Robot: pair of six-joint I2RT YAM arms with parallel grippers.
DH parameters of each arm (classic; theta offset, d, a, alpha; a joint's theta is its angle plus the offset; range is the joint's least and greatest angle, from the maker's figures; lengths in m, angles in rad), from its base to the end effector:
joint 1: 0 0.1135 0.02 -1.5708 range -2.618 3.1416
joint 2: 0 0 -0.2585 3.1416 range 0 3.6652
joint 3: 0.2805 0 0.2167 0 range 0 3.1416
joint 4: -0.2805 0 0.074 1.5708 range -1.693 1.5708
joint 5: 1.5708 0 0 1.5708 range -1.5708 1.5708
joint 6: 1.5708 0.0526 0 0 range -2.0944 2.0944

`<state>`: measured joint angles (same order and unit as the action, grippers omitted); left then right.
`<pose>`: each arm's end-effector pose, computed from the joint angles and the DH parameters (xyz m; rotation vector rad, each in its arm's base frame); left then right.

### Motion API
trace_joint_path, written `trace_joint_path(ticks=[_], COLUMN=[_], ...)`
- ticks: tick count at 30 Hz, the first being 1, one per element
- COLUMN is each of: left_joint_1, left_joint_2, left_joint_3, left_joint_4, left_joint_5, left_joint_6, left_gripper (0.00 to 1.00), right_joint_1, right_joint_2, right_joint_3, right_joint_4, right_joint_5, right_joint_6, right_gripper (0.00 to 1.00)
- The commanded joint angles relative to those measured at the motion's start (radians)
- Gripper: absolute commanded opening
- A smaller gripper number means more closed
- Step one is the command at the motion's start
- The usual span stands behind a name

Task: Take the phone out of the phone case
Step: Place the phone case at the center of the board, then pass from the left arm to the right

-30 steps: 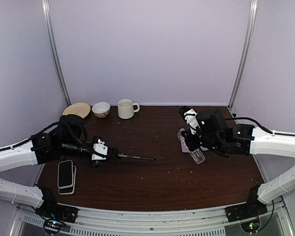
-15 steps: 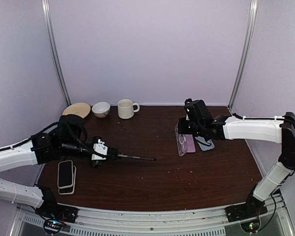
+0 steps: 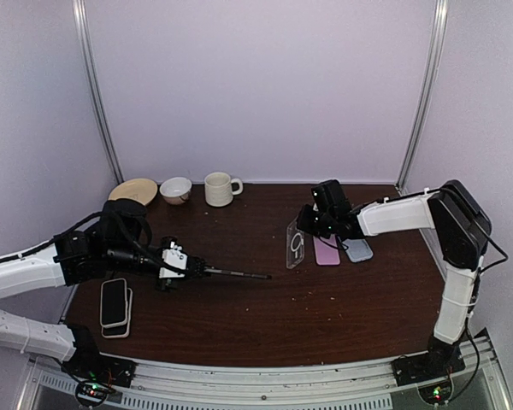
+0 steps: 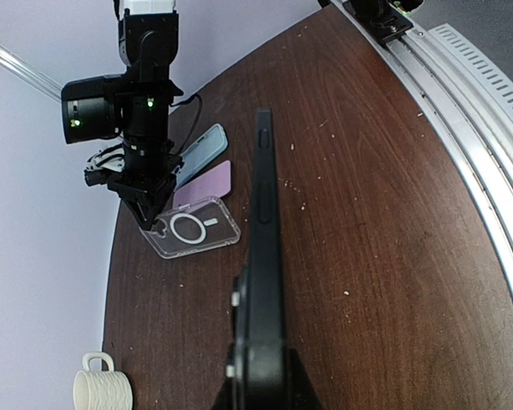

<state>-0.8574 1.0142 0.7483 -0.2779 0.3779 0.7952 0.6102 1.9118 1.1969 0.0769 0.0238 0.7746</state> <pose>0.1197 -0.1679 0.2726 1.6897 1.2503 -0.4361 0.3324 0.2309 0.1905 0.2035 2.3013 0.7213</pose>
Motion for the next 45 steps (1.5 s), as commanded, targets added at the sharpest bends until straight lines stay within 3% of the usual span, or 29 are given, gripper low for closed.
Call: trace_joint_path(ticks=[1,7,20,25,31,34,37,40,45], left_joint_1=[0.006,0.006,0.007,0.006,0.006,0.008,0.008,0.009,0.012], left_joint_2=[-0.016,-0.015,-0.005,0.010,0.043,0.064,0.098,0.126,0.184], left_joint_3=[0.028,0.029,0.029,0.030,0.049,0.072,0.105,0.137,0.219], left_joint_4=[0.096,0.096,0.094,0.097,0.107,0.120,0.110,0.098,0.035], left_joint_5=[0.020,0.023,0.022,0.014,0.010,-0.016,-0.040,-0.057,-0.111], left_joint_6=[0.004,0.004,0.004,-0.009,-0.089,-0.182,-0.265,-0.351,-0.483], left_gripper=[0.00,0.00,0.00,0.00,0.00,0.00,0.00,0.00,0.00], right_joint_1=[-0.023,-0.056,-0.095,-0.093,-0.085,-0.061,-0.033,-0.008,0.045], right_joint_2=[0.037,0.061,0.020,-0.026,-0.152,-0.245,-0.335,-0.415,-0.548], right_joint_3=[0.026,0.014,0.020,0.048,0.011,-0.029,-0.078,-0.142,-0.236], right_joint_4=[0.071,0.062,-0.029,-0.107,-0.163,-0.167,-0.146,-0.102,-0.008], right_joint_5=[-0.078,-0.152,-0.152,-0.185,-0.200,-0.185,-0.186,-0.219,-0.249], right_joint_6=[0.051,0.030,-0.099,-0.226,-0.371,-0.470,-0.550,-0.603,-0.718], right_gripper=[0.03,0.25,0.31,0.36,0.63,0.86,0.87,0.96,0.98])
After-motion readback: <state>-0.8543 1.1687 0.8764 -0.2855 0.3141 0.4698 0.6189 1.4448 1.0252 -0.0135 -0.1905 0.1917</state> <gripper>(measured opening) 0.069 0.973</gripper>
